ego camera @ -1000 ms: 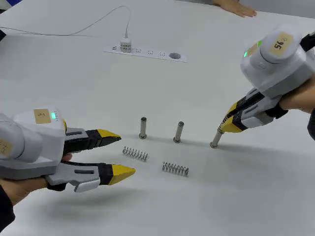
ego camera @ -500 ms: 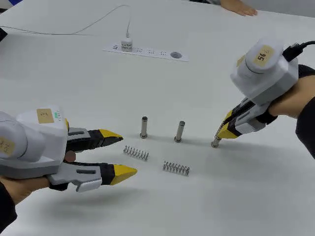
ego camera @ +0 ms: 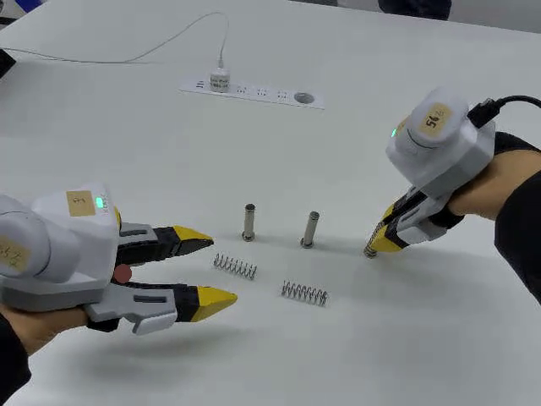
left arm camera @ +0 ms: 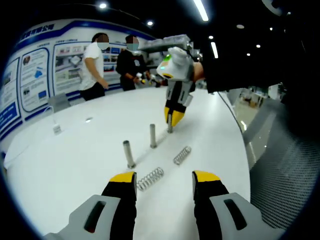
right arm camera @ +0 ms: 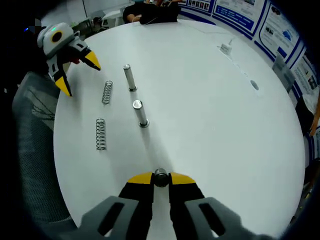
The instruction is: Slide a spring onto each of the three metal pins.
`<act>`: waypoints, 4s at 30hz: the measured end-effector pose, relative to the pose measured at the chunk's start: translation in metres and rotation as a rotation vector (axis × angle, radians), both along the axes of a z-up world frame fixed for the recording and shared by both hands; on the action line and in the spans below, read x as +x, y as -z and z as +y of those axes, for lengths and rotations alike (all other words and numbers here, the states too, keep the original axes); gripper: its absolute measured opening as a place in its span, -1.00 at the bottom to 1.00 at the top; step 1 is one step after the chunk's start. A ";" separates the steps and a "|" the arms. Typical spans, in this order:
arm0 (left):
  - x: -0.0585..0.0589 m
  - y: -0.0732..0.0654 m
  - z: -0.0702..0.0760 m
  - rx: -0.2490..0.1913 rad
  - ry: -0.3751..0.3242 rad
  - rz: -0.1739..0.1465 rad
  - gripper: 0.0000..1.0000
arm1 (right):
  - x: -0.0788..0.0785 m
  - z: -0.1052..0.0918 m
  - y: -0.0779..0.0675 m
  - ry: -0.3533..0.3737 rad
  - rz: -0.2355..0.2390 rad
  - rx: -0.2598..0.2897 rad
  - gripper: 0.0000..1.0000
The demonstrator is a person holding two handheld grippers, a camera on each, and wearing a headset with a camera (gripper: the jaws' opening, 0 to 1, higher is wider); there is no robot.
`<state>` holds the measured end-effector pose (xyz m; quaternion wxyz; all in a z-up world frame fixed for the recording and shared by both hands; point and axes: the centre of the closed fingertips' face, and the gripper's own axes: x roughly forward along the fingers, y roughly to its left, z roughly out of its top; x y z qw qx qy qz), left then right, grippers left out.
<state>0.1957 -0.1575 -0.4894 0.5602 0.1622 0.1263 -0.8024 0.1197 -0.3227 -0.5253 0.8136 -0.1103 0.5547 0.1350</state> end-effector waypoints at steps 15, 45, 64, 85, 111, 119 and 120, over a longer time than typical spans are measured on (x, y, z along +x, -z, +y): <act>-0.001 -0.002 -0.001 -0.004 0.002 -0.003 -0.10 | -0.003 -0.001 -0.001 0.008 -0.022 -0.003 -0.66; -0.002 -0.005 -0.003 -0.011 0.011 -0.011 -0.10 | -0.019 0.043 -0.017 -0.008 -0.077 0.033 -0.65; -0.005 -0.007 -0.005 -0.014 0.023 -0.016 -0.10 | 0.001 0.086 -0.007 -0.127 -0.067 0.062 -0.65; -0.009 -0.008 -0.006 -0.012 0.035 -0.018 -0.11 | 0.007 0.104 0.017 -0.197 -0.012 0.045 -0.66; -0.015 -0.005 -0.008 -0.005 0.059 -0.021 -0.14 | 0.010 0.103 0.024 -0.207 -0.008 0.036 -0.76; -0.021 -0.002 -0.013 0.006 0.094 -0.038 -0.14 | 0.011 0.104 0.016 -0.211 -0.022 0.043 -0.76; -0.021 -0.002 -0.013 0.007 0.098 -0.039 -0.15 | 0.011 0.104 0.015 -0.211 -0.025 0.041 -0.76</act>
